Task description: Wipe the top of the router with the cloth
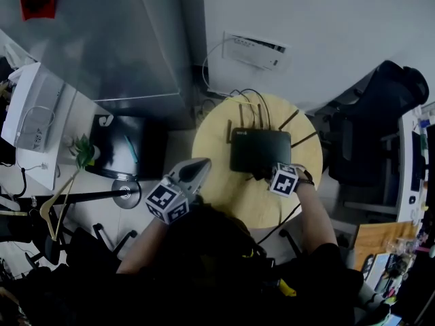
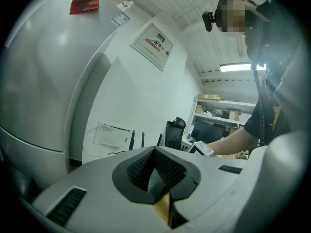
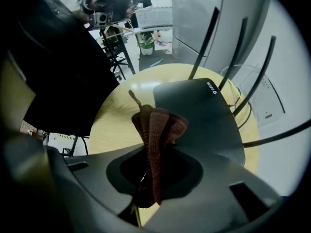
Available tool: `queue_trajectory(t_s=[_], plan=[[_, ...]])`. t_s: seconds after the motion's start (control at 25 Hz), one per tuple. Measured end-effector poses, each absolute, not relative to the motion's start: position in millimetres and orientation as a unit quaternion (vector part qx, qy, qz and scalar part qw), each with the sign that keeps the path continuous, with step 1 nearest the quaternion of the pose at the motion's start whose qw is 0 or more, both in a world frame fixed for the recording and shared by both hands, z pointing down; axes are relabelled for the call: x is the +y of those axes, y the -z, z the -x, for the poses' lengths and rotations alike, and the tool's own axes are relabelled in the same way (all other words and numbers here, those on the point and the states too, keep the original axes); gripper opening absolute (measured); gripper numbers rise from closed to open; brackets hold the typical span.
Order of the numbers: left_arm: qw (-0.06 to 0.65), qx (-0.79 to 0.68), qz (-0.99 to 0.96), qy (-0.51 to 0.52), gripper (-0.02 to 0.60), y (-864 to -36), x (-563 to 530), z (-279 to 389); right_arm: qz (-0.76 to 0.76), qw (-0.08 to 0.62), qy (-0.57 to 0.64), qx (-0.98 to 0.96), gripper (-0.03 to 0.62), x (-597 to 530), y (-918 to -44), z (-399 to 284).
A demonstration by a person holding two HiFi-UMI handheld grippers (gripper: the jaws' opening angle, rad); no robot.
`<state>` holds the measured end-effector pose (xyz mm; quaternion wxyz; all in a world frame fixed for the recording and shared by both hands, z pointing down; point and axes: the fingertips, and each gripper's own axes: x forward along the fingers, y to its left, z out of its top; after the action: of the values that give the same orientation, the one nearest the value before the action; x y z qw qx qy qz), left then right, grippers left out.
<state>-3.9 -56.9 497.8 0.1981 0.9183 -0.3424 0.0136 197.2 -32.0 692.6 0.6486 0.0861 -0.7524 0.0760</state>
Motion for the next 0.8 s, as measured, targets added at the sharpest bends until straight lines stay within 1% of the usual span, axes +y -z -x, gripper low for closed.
queue_trajectory(t_s=[0.08,0.28,0.44,0.64,0.8], plan=[[0.196,-0.344,-0.918,-0.014,-0.003,-497,-57,6,-0.123,0.640,-0.049,-0.757,0.066,-54,-682,-206],[0.197,-0.350,-0.916,-0.021,-0.003,-500,-56,15,-0.264,0.628,0.093,-0.726,0.066,-128,-665,-236],[0.197,-0.360,-0.911,-0.022,-0.003,-500,-57,26,-0.305,0.635,0.163,-0.691,0.066,-162,-664,-243],[0.193,-0.366,-0.910,-0.016,-0.003,-495,-60,36,-0.334,0.646,0.170,-0.665,0.066,-182,-668,-240],[0.193,-0.368,-0.909,-0.012,-0.003,-494,-62,42,-0.330,0.669,0.145,-0.650,0.066,-183,-679,-244]])
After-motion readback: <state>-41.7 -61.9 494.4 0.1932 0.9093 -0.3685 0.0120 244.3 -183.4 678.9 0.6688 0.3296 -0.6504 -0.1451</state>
